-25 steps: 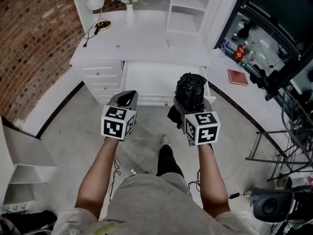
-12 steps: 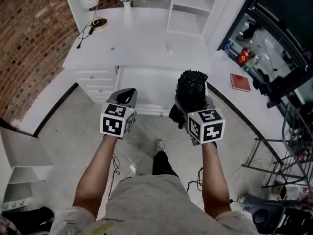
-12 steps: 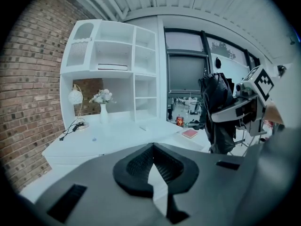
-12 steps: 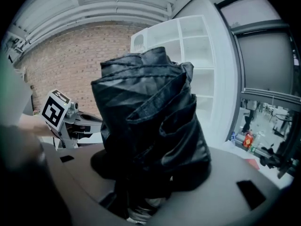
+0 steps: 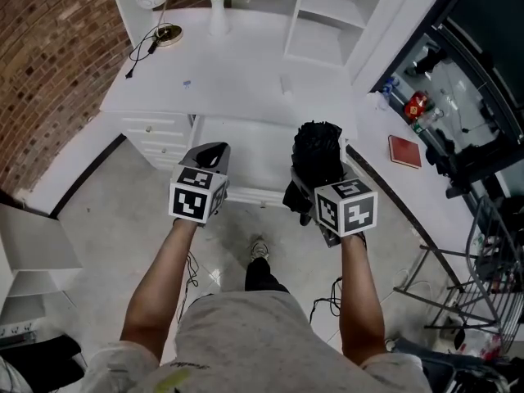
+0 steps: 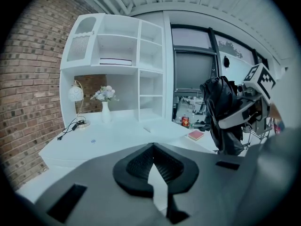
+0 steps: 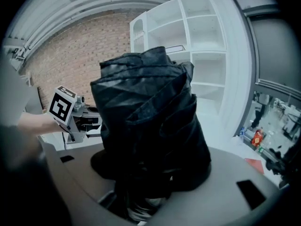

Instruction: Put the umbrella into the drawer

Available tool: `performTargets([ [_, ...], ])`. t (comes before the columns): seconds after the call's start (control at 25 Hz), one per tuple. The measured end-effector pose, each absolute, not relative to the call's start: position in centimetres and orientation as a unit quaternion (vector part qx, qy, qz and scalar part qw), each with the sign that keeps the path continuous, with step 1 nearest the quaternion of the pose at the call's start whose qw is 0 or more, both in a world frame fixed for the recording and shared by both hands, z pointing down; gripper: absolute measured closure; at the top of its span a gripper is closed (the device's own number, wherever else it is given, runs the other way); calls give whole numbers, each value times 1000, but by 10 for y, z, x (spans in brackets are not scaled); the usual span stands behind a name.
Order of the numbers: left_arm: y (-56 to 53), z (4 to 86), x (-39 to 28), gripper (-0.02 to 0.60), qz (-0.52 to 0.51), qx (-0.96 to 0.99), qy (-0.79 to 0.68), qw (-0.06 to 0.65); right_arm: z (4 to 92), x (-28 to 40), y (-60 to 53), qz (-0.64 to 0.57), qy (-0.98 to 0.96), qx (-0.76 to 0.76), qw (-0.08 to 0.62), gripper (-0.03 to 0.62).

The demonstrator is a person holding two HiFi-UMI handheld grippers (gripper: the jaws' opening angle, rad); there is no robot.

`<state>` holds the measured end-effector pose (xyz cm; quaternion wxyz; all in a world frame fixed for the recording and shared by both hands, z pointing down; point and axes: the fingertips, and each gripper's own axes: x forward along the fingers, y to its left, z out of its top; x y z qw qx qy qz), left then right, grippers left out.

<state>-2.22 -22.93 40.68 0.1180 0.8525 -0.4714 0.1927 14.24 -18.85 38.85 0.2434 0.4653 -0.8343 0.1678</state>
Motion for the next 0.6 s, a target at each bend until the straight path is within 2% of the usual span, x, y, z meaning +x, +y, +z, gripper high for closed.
performTargets([
  [0.6,-255,422,-20,588,185,843,-484,145,417,125,-209,171,-832,323,417,345],
])
